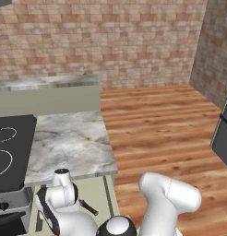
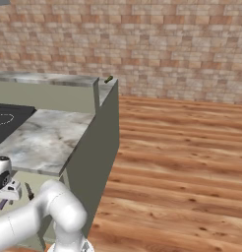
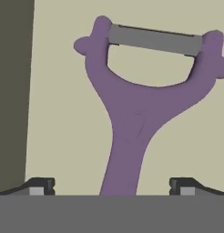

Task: Open the drawer on the left and place the cutting tools on the cutting board.

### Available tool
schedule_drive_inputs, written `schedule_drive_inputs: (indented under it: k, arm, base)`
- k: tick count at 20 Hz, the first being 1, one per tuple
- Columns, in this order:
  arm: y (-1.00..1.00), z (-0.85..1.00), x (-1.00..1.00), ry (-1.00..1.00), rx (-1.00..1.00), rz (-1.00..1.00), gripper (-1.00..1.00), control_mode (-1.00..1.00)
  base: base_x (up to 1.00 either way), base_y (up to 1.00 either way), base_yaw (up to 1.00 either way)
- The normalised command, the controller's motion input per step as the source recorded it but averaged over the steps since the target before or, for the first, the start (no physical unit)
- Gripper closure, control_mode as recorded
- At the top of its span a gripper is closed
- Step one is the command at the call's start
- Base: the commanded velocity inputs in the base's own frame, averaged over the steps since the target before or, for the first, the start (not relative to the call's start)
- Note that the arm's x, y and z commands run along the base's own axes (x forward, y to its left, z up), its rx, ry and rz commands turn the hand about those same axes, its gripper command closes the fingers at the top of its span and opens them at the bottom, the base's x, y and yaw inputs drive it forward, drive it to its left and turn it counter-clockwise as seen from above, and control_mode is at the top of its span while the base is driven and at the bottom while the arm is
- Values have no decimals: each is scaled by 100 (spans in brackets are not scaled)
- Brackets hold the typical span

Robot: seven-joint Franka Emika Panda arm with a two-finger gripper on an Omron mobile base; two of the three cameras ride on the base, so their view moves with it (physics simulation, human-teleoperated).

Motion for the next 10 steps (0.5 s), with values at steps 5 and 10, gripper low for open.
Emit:
schedule_drive_inputs:
  k: [5,10]
  arm:
    - [0,-17,0,-3,0,-5,-100,-100]
    - [0,-23,-1,-3,-1,-4,100,-100]
  base:
    - [0,0,0]
    - [0,0,0]
